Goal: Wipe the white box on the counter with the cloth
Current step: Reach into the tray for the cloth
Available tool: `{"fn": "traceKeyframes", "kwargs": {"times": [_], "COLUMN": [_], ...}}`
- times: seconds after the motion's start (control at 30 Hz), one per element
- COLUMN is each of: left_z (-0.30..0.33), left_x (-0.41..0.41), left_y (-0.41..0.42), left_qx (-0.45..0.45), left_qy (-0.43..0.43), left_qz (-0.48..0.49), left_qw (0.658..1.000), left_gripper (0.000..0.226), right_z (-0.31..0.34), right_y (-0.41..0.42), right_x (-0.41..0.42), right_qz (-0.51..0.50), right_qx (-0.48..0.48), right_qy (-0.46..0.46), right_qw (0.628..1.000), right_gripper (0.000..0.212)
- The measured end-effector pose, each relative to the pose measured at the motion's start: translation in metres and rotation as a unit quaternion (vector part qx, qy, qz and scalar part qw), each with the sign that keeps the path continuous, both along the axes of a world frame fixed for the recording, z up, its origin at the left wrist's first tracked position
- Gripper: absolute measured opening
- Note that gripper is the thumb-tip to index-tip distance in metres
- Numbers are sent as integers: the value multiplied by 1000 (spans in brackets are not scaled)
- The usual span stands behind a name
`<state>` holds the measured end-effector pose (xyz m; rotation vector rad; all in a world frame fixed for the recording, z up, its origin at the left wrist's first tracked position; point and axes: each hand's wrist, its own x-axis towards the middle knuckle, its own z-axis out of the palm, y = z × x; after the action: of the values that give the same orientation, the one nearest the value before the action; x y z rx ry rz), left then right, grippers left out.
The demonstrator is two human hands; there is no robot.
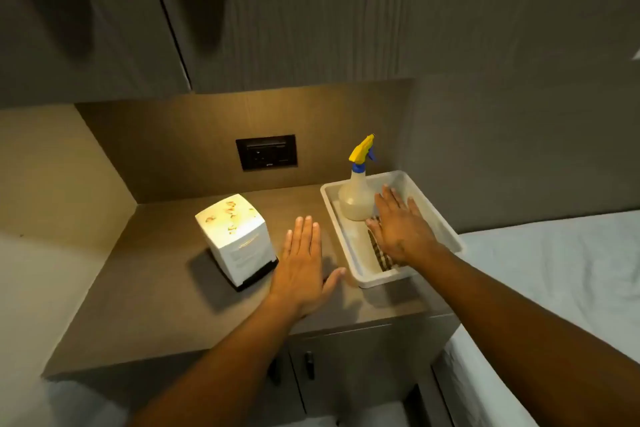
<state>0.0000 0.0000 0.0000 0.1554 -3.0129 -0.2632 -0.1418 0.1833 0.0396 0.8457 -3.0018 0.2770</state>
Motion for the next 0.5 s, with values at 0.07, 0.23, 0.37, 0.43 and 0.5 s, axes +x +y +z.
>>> {"fn": "traceKeyframes", "kwargs": {"times": [0.07,0.23,0.37,0.43,0.5], "left_z": [-15,-44,-52,-56,-58], "left_x": [-11,-28,-33,-36,-36], "left_y": [-6,-15,-18,-18,-17], "left_qx": [15,33,49,50,48], "left_qy": [-39,-84,-104,-102,-102], "left_qz": [0,-10,-8,-2,1], "left_qw": [999,996,993,994,994], "left_gripper": [99,100,101,102,101], "right_z": [-14,-44,-51,-56,-63], "right_y": [-9,-17,-20,-19,-19], "right_x": [-13,-31,-41,-42,-42], "right_qz": [-31,-54,-60,-61,-60], "right_qx": [39,100,120,123,126], "right_qy": [-104,-173,-190,-192,-183], "right_qw": [993,978,973,972,973], "right_gripper": [70,75,79,81,83]}}
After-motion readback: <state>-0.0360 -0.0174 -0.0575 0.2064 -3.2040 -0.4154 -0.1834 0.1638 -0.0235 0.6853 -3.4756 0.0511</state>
